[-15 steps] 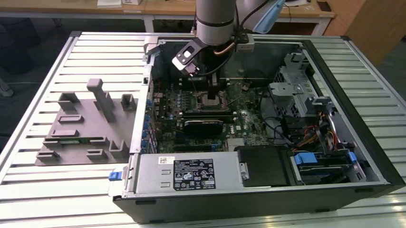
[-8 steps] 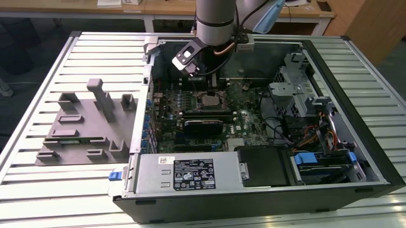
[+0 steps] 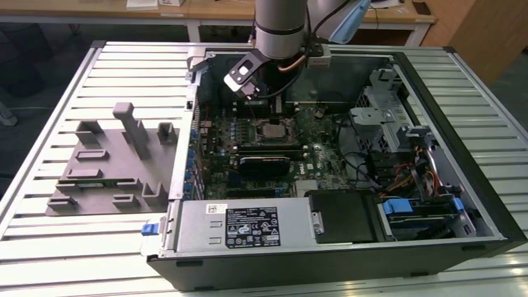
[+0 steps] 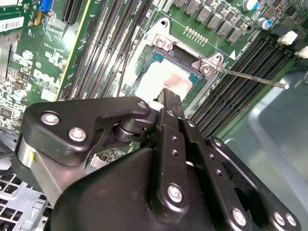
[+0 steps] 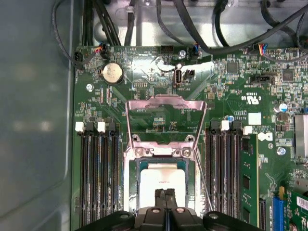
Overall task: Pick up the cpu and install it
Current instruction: 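Place the cpu into insertion slot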
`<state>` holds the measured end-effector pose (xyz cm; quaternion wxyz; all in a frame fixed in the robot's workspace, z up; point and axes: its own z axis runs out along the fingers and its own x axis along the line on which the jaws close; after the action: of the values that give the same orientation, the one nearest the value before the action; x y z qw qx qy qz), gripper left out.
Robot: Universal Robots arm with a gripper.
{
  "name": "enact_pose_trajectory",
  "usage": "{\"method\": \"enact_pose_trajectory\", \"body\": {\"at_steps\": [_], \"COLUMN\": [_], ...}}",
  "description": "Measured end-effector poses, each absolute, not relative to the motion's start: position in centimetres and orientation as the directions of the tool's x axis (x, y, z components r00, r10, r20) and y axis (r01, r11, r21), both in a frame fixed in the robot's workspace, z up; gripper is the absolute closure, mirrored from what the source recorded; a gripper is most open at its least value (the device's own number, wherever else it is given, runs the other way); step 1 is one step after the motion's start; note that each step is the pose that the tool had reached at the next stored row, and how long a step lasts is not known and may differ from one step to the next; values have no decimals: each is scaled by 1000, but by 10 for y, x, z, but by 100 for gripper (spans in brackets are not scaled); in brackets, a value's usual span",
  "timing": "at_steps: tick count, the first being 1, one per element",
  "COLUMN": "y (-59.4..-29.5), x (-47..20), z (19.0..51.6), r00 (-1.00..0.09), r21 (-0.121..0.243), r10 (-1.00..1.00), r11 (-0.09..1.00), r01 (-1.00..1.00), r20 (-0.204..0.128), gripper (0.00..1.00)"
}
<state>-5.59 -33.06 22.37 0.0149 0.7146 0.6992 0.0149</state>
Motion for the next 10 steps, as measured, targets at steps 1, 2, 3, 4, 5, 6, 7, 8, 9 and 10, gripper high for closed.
{"method": "enact_pose_trajectory", "body": {"at_steps": [1,2,3,4,5,6,7,8,9,10], "y": [-331,-331,-331,-331,-331,-331,-331,-331,-331,-331], "x": [-55,-54,-53,-52,-52,-52,-52,-52,-52,-52], "z": [224,224,224,224,224,224,225,227,228,230], "r00": [22,22,22,22,22,22,22,22,22,22], "r21": [42,42,42,42,42,42,42,42,42,42], "r10": [1000,1000,1000,1000,1000,1000,1000,1000,1000,1000], "r11": [-22,-22,-22,-22,-22,-22,-22,-22,-22,-22], "r01": [999,999,999,999,999,999,999,999,999,999], "r20": [0,0,0,1,1,0,0,0,0,0], "gripper": [89,89,89,89,89,89,89,89,89,89]}}
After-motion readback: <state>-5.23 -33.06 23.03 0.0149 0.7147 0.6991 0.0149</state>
